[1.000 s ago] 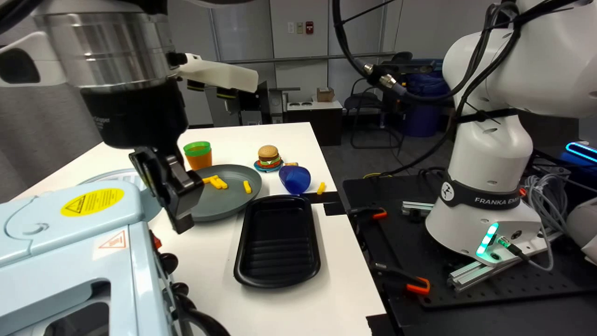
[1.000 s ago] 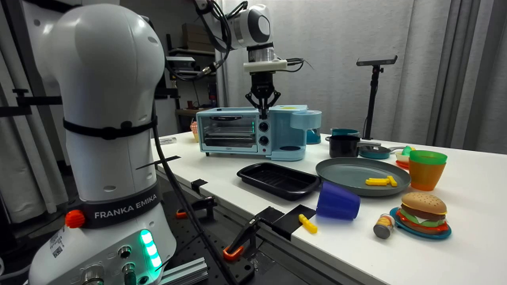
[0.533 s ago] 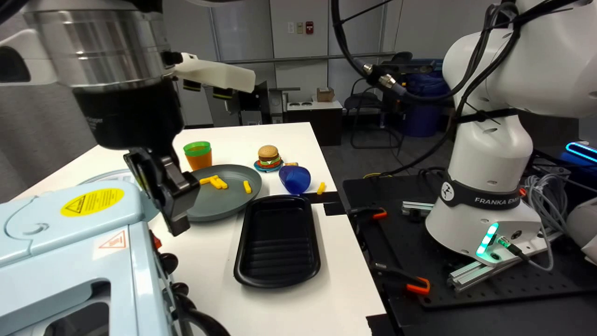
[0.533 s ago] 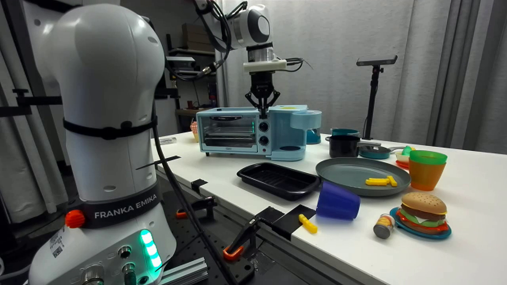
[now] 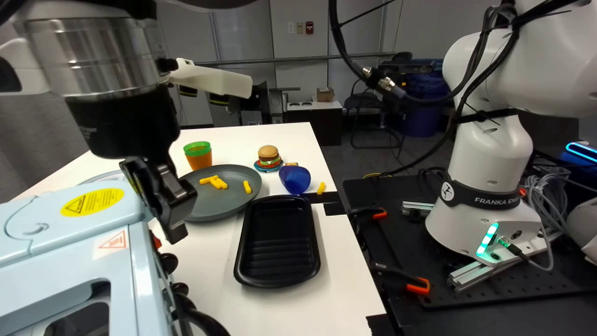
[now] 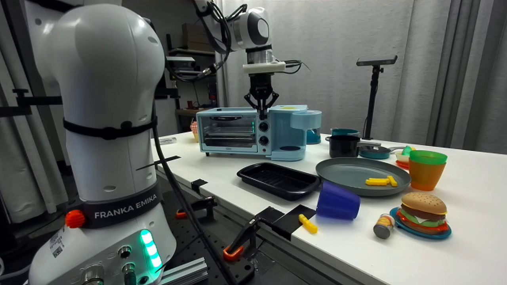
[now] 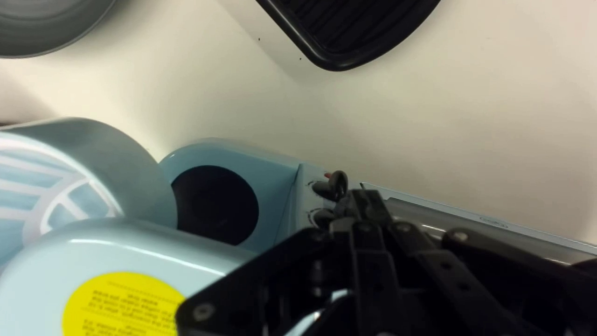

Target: Turn the topmost black button on the blue machine

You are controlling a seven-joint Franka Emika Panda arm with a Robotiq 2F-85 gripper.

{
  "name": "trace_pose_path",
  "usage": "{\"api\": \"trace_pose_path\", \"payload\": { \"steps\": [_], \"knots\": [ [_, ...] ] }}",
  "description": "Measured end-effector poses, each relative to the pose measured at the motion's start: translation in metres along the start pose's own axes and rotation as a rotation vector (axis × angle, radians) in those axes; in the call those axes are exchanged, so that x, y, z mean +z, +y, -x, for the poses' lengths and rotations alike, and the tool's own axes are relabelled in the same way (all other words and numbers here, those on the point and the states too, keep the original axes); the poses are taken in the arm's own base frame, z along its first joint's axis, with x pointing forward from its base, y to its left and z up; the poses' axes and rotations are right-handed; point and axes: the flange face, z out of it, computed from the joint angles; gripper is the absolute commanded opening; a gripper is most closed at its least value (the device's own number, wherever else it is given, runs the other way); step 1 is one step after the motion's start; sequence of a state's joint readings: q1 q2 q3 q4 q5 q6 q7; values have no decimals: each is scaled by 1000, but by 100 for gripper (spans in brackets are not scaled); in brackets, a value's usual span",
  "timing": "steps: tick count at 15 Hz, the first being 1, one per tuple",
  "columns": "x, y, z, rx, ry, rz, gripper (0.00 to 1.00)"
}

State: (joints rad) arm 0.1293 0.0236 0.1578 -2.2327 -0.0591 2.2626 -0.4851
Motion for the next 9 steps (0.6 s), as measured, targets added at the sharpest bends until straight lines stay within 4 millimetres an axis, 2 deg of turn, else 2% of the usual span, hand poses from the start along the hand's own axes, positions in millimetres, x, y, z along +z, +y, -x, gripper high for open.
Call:
{"api": "trace_pose_path", "payload": {
  "steps": [9],
  "knots": [
    [-2,-1,-6,-3,9,-2,0]
  ]
}}
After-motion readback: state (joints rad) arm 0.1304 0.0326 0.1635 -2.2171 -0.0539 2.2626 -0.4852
